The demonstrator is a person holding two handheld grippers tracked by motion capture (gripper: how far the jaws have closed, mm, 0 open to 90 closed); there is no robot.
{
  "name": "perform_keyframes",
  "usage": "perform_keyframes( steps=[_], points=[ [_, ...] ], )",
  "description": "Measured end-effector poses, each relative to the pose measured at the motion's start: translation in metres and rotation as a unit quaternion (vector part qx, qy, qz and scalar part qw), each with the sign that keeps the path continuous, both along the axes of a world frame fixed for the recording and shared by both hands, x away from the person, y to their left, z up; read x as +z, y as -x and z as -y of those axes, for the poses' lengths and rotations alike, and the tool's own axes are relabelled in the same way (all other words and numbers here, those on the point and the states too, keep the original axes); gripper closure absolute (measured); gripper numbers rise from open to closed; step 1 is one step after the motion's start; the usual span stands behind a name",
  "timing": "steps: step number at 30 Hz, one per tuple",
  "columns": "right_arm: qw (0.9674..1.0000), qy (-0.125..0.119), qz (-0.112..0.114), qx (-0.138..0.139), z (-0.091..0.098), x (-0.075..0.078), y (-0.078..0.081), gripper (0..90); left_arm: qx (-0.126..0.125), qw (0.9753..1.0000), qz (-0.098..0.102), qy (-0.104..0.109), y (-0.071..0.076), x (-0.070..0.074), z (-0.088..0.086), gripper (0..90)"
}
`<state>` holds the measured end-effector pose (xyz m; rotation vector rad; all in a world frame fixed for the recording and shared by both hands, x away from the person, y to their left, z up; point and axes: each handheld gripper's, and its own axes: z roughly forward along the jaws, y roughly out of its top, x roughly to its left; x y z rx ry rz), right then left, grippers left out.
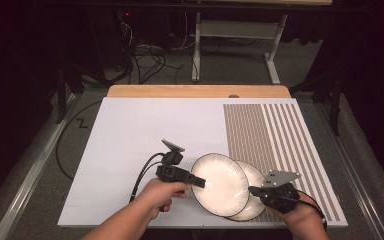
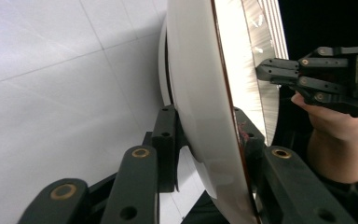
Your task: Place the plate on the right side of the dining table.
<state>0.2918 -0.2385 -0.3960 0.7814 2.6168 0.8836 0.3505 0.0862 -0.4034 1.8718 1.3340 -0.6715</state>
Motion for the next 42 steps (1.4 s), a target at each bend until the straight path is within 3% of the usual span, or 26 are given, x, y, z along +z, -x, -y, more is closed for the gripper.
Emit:
perform_keyframes(
  steps=[9,17,20,31,39,41,42],
  points=[
    [0.9999,-0.014,0.002,-0.004,0.005,0.004,0.000,90.0,0.010,0.9999,0.009,-0.010,0.002,0.000,0.000,71.8],
    [0.9976,-0.060,0.015,-0.031,0.019,0.011,-0.002,87.1,0.019,0.9995,0.024,-0.001,0.006,0.000,0.000,72.9],
    [0.9954,-0.075,0.034,-0.049,0.025,0.016,-0.003,85.2,0.020,0.9993,0.030,0.002,0.007,0.001,0.000,73.4],
    [0.9790,-0.133,0.095,-0.121,0.047,0.028,0.002,63.6,0.028,0.9983,0.048,0.018,0.010,-0.001,-0.002,74.9],
    [0.9643,-0.173,0.130,-0.153,0.055,0.027,0.005,34.0,0.037,0.9960,0.079,0.023,0.013,0.002,-0.005,75.9],
    [0.9628,-0.179,0.132,-0.154,0.056,0.027,0.005,30.6,0.038,0.9956,0.082,0.024,0.013,0.002,-0.005,76.2],
    [0.9590,-0.193,0.134,-0.157,0.057,0.026,0.005,23.7,0.041,0.9948,0.090,0.025,0.013,0.003,-0.006,76.3]
  ],
)
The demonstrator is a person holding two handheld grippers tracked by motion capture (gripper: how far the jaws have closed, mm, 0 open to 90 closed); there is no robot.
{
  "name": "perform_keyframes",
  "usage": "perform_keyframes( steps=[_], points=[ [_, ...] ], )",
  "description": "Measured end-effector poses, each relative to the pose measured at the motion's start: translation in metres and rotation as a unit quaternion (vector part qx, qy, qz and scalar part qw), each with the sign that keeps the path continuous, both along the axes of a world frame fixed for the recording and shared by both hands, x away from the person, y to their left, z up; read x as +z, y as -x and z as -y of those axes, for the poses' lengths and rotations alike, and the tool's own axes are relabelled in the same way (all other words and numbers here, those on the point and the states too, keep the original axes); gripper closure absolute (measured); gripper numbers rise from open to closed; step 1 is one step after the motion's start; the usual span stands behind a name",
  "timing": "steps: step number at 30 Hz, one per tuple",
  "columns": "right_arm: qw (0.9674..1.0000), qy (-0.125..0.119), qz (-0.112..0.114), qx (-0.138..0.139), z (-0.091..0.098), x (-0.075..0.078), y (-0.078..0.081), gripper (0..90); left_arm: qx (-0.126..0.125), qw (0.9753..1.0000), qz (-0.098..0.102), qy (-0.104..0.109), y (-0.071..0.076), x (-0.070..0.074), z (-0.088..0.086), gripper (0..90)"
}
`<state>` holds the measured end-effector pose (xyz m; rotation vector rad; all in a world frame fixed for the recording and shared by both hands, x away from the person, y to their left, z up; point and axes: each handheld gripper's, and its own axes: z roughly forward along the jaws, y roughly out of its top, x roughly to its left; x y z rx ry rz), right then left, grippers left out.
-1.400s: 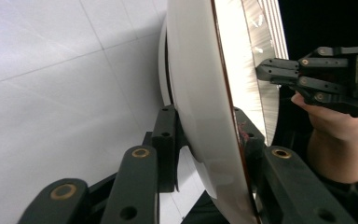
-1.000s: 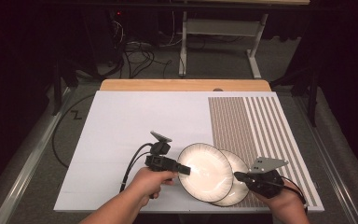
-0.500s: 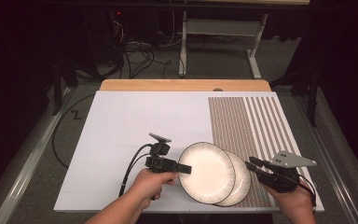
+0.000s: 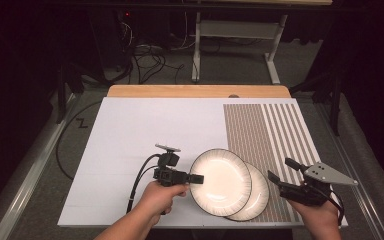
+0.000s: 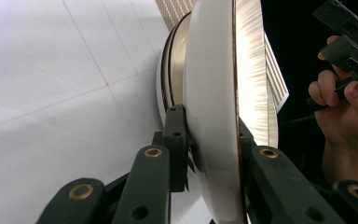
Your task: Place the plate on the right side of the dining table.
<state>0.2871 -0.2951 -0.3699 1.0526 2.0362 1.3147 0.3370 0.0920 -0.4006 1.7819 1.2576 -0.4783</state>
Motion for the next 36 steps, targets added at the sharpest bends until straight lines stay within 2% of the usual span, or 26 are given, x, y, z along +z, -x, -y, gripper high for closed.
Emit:
perform_keyframes(
  steps=[4,6,8,12,15,19,23,24,26,31,33,36],
  points=[
    [0.9997,-0.014,0.019,-0.009,-0.001,-0.003,0.000,14.6,0.003,0.9998,0.018,0.001,0.001,0.001,-0.001,76.7],
    [0.9993,-0.020,0.028,-0.017,-0.002,-0.003,0.000,7.0,0.003,0.9998,0.022,0.001,0.001,0.002,-0.001,76.9],
    [0.9989,-0.025,0.034,-0.020,-0.003,-0.004,-0.001,1.2,0.004,0.9994,0.034,0.003,0.001,0.003,-0.002,77.2],
    [0.9980,-0.031,0.050,-0.022,-0.002,-0.004,0.000,1.1,0.009,0.9988,0.048,0.007,0.001,0.004,-0.002,77.9],
    [0.9977,-0.034,0.052,-0.027,-0.001,-0.003,0.001,1.1,0.006,0.9978,0.065,0.008,0.002,0.006,-0.001,78.2],
    [0.9977,-0.033,0.052,-0.029,0.000,-0.004,0.000,1.2,0.003,0.9954,0.095,0.008,0.003,0.009,-0.001,78.8],
    [0.9977,-0.032,0.051,-0.030,0.000,-0.004,0.000,1.1,-0.001,0.9913,0.132,0.001,0.004,0.013,-0.002,78.9],
    [0.9977,-0.033,0.051,-0.030,0.001,-0.004,0.000,1.2,-0.001,0.9913,0.132,0.001,0.004,0.013,-0.002,78.9],
    [0.9977,-0.032,0.051,-0.030,0.001,-0.004,0.000,1.2,0.000,0.9878,0.155,0.000,0.005,0.015,-0.003,79.1],
    [0.9979,-0.031,0.049,-0.029,0.001,-0.005,0.000,1.1,0.000,0.9806,0.196,-0.002,0.006,0.017,-0.006,79.2],
    [0.9979,-0.032,0.048,-0.030,0.001,-0.005,0.000,1.2,-0.001,0.9766,0.215,-0.003,0.007,0.017,-0.007,79.2],
    [0.9981,-0.030,0.048,-0.027,0.001,-0.006,-0.001,1.2,0.004,0.9732,0.230,-0.001,0.006,0.016,-0.008,79.4]
  ],
)
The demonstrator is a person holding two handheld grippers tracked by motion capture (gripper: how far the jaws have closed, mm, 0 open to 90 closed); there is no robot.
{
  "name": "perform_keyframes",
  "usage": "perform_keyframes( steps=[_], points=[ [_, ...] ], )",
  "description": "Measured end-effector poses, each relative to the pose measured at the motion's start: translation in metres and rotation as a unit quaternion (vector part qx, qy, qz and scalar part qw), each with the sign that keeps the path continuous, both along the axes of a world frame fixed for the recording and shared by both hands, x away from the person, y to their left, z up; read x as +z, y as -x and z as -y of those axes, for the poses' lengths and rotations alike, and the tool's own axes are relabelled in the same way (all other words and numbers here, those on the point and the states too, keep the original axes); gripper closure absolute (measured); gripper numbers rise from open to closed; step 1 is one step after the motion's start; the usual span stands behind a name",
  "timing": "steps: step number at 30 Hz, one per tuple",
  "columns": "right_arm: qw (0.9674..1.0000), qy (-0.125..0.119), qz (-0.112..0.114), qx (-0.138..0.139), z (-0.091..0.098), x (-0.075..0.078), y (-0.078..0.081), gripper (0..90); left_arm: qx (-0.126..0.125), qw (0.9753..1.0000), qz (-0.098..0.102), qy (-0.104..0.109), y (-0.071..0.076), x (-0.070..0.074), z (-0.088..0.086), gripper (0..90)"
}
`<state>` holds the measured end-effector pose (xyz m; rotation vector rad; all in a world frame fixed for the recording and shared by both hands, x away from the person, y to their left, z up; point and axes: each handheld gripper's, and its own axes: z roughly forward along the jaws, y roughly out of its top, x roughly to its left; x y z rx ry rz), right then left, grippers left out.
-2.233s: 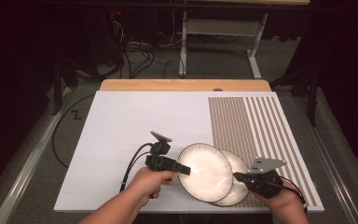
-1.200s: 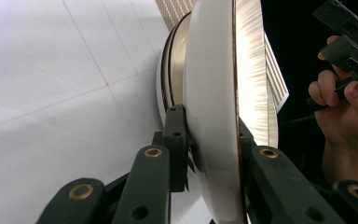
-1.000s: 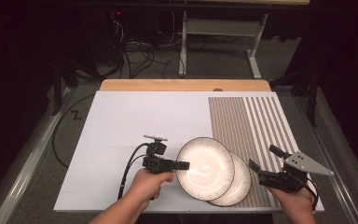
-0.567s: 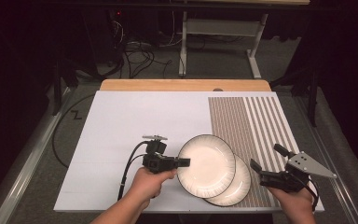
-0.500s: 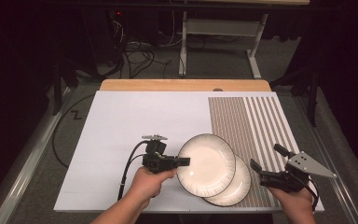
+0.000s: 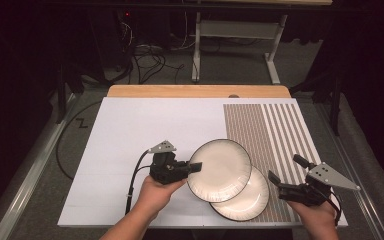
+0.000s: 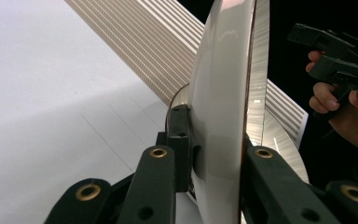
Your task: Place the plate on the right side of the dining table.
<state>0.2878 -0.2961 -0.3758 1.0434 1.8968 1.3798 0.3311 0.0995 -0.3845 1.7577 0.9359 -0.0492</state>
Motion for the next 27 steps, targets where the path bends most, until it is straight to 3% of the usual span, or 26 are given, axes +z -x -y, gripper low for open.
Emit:
perform_keyframes(
  steps=[8,18,27],
  points=[
    [1.0000,0.002,0.001,0.002,-0.001,0.000,0.000,1.2,0.005,0.9989,0.047,0.005,0.002,-0.003,-0.001,79.4],
    [0.9999,0.007,-0.002,0.009,-0.005,-0.002,0.001,1.2,0.010,0.9960,0.085,0.027,0.011,-0.010,-0.007,79.3],
    [0.9986,0.026,-0.014,0.044,-0.023,-0.004,-0.001,1.3,0.018,0.9945,0.097,0.035,0.016,-0.014,-0.010,79.3]
  ],
)
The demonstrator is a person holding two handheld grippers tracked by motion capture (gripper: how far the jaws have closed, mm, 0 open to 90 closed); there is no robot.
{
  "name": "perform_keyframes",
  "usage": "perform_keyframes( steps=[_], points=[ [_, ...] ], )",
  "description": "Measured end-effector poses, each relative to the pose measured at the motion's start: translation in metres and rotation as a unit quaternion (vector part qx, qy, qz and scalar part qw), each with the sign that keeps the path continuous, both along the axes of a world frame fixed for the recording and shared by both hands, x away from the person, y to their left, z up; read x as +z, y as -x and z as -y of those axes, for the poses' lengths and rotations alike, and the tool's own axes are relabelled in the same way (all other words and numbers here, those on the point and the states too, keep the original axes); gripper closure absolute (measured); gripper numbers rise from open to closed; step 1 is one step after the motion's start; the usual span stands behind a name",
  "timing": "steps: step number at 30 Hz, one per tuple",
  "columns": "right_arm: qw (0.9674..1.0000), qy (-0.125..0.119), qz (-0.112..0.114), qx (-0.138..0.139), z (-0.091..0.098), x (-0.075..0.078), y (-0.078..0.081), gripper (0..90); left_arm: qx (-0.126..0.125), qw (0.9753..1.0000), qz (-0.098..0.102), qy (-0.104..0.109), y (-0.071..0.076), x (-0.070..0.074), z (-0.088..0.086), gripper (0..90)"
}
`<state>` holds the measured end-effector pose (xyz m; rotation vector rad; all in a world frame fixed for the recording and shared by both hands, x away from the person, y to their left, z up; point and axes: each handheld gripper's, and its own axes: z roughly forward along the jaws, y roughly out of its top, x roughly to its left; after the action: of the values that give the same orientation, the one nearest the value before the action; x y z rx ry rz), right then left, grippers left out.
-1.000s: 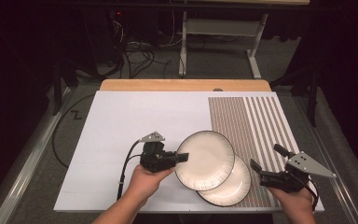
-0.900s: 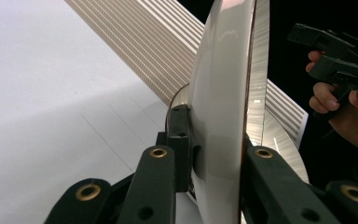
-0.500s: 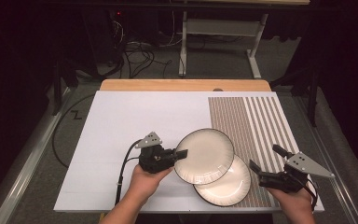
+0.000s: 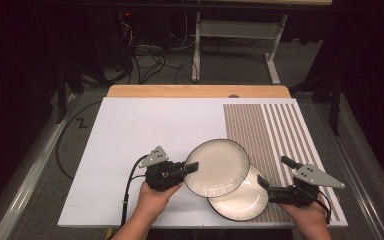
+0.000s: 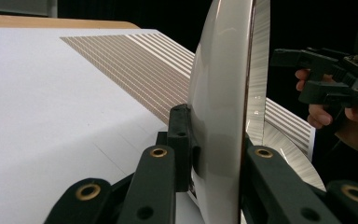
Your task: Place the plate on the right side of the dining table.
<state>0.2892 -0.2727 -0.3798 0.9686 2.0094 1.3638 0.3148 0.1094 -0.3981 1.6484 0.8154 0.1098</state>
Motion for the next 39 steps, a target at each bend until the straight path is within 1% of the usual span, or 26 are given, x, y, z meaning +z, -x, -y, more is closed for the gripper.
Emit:
perform_keyframes(
  steps=[1,3,4,5,7,12,16,17,19,21,22,23,30,33,34,35,39],
  points=[
    [1.0000,0.005,-0.001,0.006,-0.004,0.000,-0.001,1.3,0.001,1.0000,0.001,0.000,0.000,0.000,0.000,79.2],
    [0.9999,0.004,0.001,0.010,-0.006,0.000,-0.001,1.3,0.001,1.0000,0.002,0.000,0.001,0.000,0.000,79.2],
    [0.9999,0.002,0.001,0.014,-0.009,0.000,-0.002,1.4,0.001,1.0000,0.002,0.001,0.001,-0.001,0.000,79.2],
    [0.9997,0.004,-0.003,0.022,-0.016,0.000,-0.004,2.7,0.001,1.0000,0.002,0.002,0.001,-0.001,0.000,79.1],
    [0.9996,0.003,-0.001,0.027,-0.021,0.001,-0.006,3.0,0.002,1.0000,0.005,0.000,0.001,-0.001,0.000,79.1],
    [0.9990,0.003,-0.014,0.042,-0.035,-0.001,-0.014,3.4,0.002,1.0000,0.007,-0.001,0.002,-0.001,0.000,79.0],
    [0.9986,0.004,-0.022,0.049,-0.041,-0.001,-0.019,4.3,0.001,1.0000,0.008,-0.002,0.002,-0.001,0.000,78.9],
    [0.9983,0.000,-0.026,0.053,-0.044,0.000,-0.023,5.1,0.001,1.0000,0.009,-0.003,0.002,-0.001,0.000,78.9],
    [0.9980,-0.004,-0.027,0.057,-0.046,0.002,-0.026,6.9,0.001,1.0000,0.009,-0.003,0.002,-0.001,0.000,78.9],
    [0.9978,-0.007,-0.029,0.060,-0.046,0.003,-0.028,7.6,0.001,0.9999,0.010,-0.003,0.002,-0.001,0.000,78.8],
    [0.9969,-0.018,-0.037,0.066,-0.048,0.005,-0.031,10.2,0.001,0.9999,0.010,-0.003,0.002,-0.001,0.000,78.8],
    [0.9968,-0.019,-0.038,0.068,-0.049,0.005,-0.032,11.1,0.001,0.9999,0.010,-0.003,0.002,-0.001,-0.001,78.8],
    [0.9946,-0.029,-0.055,0.082,-0.055,-0.002,-0.030,17.6,0.001,0.9999,0.011,-0.002,0.002,-0.002,-0.001,78.8],
    [0.9940,-0.034,-0.065,0.081,-0.056,-0.004,-0.028,23.7,0.001,0.9999,0.012,-0.004,0.002,-0.001,-0.001,78.8],
    [0.9940,-0.034,-0.065,0.081,-0.056,-0.004,-0.028,23.7,0.001,0.9999,0.012,-0.004,0.002,-0.001,-0.001,78.8],
    [0.9935,-0.040,-0.071,0.079,-0.055,-0.006,-0.028,29.3,0.001,0.9999,0.013,-0.006,0.003,-0.001,-0.002,78.7],
    [0.9923,-0.050,-0.082,0.079,-0.051,-0.010,-0.027,45.0,-0.001,0.9999,0.012,-0.006,0.002,-0.002,-0.003,78.6]
  ],
)
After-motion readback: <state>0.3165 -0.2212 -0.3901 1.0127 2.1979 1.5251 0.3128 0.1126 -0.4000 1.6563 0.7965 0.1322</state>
